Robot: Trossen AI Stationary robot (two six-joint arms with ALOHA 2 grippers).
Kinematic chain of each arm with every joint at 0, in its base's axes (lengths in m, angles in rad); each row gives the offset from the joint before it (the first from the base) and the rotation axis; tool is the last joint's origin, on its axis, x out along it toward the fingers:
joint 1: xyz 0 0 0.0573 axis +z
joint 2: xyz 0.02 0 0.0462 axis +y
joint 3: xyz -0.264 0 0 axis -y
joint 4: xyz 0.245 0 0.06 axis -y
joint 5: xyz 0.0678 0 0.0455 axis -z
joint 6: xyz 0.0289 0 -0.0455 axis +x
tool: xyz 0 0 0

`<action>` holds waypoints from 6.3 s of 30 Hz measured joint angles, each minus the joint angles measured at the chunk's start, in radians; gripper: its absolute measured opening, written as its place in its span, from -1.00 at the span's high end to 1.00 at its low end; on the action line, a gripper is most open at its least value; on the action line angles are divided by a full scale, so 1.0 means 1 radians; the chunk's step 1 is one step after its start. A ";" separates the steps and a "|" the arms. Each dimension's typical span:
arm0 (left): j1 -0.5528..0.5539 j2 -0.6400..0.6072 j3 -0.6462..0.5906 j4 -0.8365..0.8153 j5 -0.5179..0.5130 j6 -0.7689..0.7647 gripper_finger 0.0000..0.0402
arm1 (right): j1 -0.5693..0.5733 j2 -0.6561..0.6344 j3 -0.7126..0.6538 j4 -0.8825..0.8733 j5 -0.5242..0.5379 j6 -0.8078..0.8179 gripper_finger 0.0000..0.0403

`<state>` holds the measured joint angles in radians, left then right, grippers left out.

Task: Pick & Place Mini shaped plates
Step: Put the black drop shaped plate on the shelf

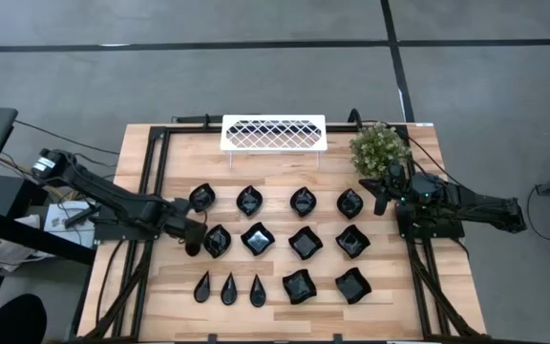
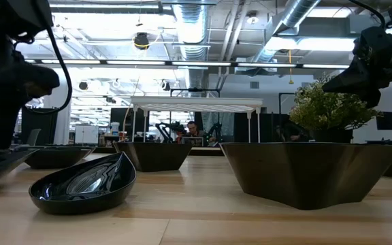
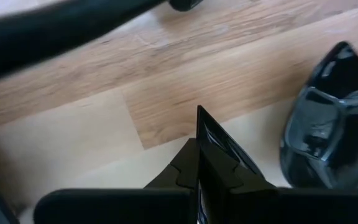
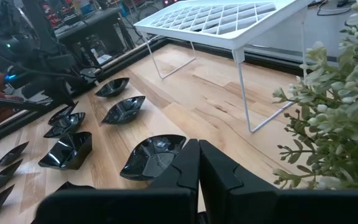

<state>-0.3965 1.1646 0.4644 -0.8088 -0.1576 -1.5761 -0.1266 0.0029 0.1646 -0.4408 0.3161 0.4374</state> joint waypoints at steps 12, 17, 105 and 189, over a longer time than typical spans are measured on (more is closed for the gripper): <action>0.000 -0.085 0.000 -0.077 -0.006 -0.003 0.98 | 0.000 0.000 0.000 -0.001 0.000 -0.001 1.00; 0.000 -0.113 0.000 -0.070 -0.006 -0.003 0.98 | 0.000 0.000 0.000 -0.001 0.000 -0.001 1.00; -0.010 -0.327 -0.050 0.083 -0.004 0.027 0.99 | 0.003 0.207 0.000 0.189 -0.283 0.164 1.00; -0.054 -0.549 -0.079 0.414 -0.298 0.477 0.98 | 0.230 0.844 0.210 0.699 -0.316 -0.054 1.00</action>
<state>-0.4502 0.6158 0.3855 -0.3946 -0.4557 -1.0990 0.1033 0.8473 0.3743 0.2581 0.0001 0.3838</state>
